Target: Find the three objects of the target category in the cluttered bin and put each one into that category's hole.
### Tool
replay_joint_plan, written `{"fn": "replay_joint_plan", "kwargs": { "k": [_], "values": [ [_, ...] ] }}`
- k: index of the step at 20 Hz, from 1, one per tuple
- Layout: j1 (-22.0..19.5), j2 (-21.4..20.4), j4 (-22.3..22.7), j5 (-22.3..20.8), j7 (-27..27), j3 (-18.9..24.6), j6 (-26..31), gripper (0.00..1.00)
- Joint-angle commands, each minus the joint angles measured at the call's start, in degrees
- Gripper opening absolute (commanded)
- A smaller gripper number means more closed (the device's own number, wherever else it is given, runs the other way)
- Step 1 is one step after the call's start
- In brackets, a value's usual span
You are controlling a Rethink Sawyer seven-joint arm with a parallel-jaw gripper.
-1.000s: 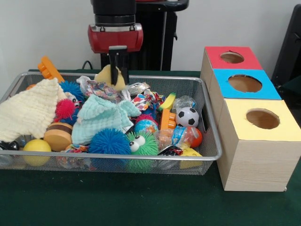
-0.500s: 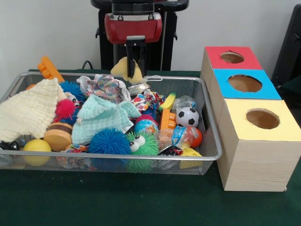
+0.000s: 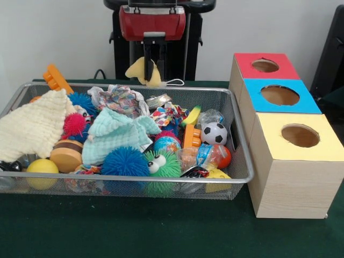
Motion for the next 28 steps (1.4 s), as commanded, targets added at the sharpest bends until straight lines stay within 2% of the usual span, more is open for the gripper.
{"fn": "replay_joint_plan", "kwargs": {
  "k": [1,13,28],
  "values": [
    [1.02,-1.96,3.30,2.79,7.19,-3.46,4.83,0.00],
    [7.02,-3.22,3.05,5.04,10.71,-8.97,4.63,0.00],
    [19.11,-2.14,3.55,8.98,15.92,-17.89,1.56,0.00]
  ]
}}
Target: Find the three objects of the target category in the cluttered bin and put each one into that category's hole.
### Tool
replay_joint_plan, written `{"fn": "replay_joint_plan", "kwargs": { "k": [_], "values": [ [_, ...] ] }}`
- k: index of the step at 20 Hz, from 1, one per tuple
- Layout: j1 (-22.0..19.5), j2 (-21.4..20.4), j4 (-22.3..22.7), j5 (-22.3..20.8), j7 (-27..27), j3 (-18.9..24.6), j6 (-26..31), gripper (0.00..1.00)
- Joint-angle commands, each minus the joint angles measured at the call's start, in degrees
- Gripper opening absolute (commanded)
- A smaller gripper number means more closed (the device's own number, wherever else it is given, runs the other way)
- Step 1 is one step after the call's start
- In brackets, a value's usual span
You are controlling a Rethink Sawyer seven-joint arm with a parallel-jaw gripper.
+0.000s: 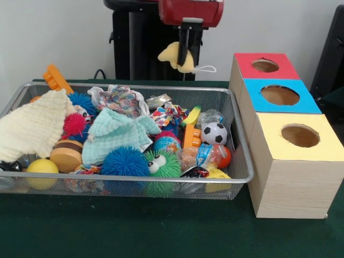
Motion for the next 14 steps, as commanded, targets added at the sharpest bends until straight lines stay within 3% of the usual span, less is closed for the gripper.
{"fn": "replay_joint_plan", "kwargs": {
  "k": [1,14],
  "values": [
    [3.63,0.64,3.15,3.06,15.03,-4.93,1.26,0.00],
    [6.93,-1.05,6.17,6.79,12.46,-7.53,-0.88,0.00]
  ]
}}
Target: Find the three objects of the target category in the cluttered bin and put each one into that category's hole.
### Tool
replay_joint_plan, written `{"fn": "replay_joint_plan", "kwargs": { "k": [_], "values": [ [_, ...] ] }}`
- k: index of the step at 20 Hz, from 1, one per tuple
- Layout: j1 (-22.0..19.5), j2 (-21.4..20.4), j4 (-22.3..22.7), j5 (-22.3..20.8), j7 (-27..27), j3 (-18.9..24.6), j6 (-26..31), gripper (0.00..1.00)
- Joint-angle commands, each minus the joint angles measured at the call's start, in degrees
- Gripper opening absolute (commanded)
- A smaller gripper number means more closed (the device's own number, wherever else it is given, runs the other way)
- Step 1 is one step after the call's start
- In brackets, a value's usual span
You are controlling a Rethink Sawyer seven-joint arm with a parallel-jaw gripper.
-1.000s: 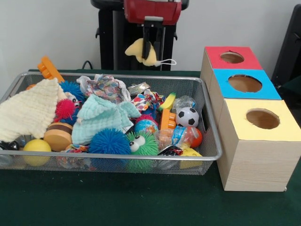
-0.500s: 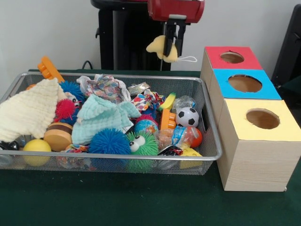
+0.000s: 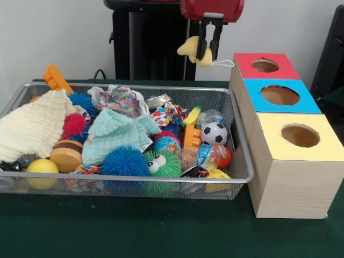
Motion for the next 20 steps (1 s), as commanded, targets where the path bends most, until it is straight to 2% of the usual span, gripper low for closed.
{"fn": "replay_joint_plan", "kwargs": {
  "k": [1,10,20],
  "values": [
    [0.33,-0.81,5.95,2.79,12.02,-2.23,-1.07,0.00],
    [0.93,-2.42,9.07,3.72,11.44,-3.00,-3.14,0.00],
    [6.53,-0.97,10.18,5.42,15.96,-6.64,-5.04,0.00]
  ]
}}
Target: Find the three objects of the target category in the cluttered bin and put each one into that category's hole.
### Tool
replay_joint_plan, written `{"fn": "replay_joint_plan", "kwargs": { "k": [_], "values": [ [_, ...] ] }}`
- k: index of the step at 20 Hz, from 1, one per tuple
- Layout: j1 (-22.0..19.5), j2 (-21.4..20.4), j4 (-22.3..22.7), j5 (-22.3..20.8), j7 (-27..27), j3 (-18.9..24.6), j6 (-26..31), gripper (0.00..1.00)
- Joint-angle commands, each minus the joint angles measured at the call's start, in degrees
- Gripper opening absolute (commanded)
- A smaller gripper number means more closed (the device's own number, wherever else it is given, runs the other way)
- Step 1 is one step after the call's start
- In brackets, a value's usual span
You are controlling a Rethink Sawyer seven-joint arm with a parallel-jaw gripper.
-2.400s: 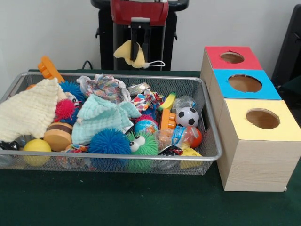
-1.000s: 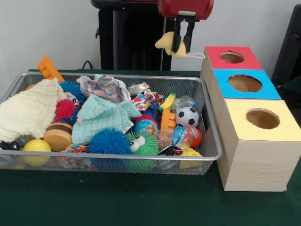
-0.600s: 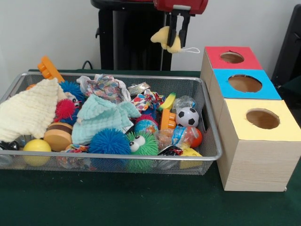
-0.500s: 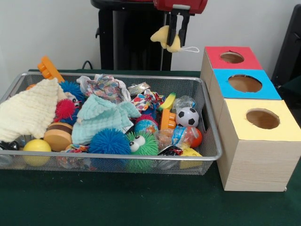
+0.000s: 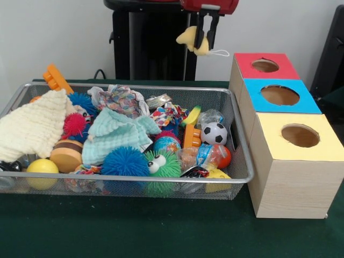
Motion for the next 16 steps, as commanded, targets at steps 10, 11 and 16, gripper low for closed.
{"fn": "replay_joint_plan", "kwargs": {
  "k": [10,11,16],
  "values": [
    [8.99,3.05,4.90,8.67,18.34,-5.71,-3.95,0.00],
    [9.32,3.17,5.08,9.04,18.20,-5.70,-4.10,0.00],
    [11.45,3.89,6.27,10.37,19.14,-6.50,-5.72,0.00]
  ]
}}
